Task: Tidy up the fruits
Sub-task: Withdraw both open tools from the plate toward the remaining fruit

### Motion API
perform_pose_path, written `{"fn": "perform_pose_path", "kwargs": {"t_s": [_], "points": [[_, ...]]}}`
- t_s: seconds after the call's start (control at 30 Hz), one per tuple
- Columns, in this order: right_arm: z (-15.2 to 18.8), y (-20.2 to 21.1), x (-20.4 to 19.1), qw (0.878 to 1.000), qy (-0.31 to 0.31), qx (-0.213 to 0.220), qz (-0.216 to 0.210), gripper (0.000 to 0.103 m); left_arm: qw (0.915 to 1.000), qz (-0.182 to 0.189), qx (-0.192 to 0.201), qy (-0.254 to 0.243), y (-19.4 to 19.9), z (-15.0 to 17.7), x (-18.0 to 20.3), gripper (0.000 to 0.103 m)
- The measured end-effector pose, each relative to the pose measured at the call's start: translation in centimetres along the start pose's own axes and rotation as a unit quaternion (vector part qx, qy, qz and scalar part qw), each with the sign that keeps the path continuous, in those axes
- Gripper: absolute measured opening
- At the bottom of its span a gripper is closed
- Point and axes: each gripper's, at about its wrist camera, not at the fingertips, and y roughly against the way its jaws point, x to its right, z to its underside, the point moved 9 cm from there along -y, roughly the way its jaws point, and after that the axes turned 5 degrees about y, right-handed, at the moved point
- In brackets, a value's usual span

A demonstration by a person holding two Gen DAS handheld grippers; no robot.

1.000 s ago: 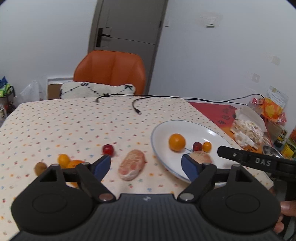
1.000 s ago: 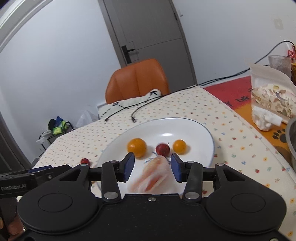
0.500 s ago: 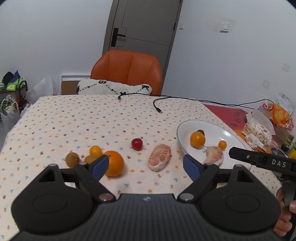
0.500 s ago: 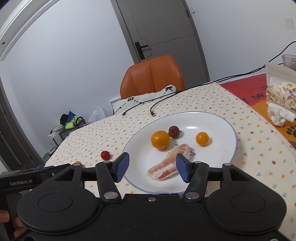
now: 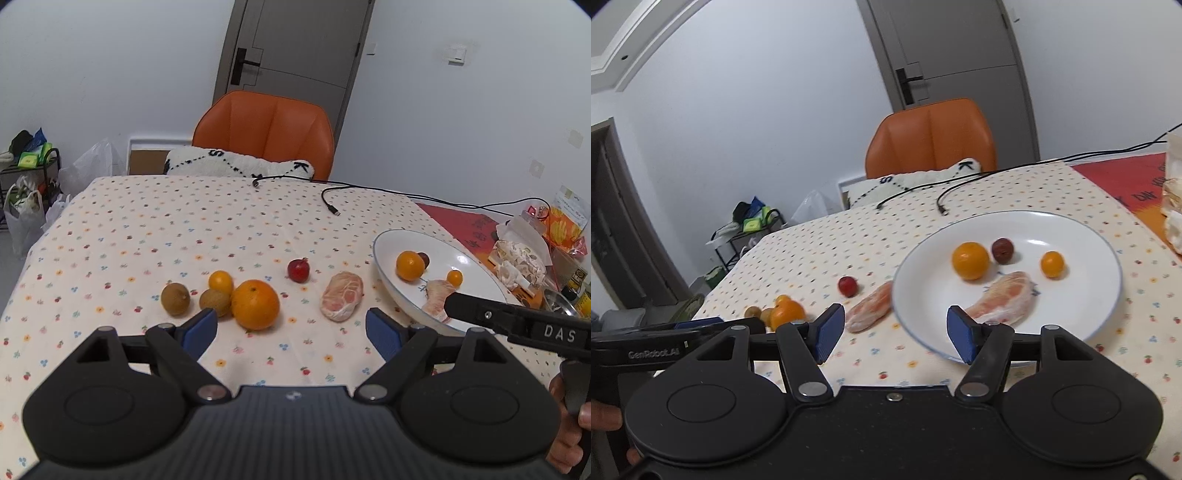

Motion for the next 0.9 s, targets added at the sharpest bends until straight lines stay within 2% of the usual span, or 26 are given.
{"fn": "perform_pose_path", "kwargs": {"t_s": [0.6, 0.9], "points": [[0.4, -1.6, -3.0, 1.0, 0.016, -0.017, -0.015, 0.061, 0.9998, -0.001, 0.018, 0.003, 0.7, -0.5, -1.9, 0.082], [0.1, -3.3, -5.2, 0.999, 0.03, -0.028, -0.033, 0.058, 0.9997, -0.005, 0.019, 0.015, 0.1, -0.8, -4.0, 0.058]]}}
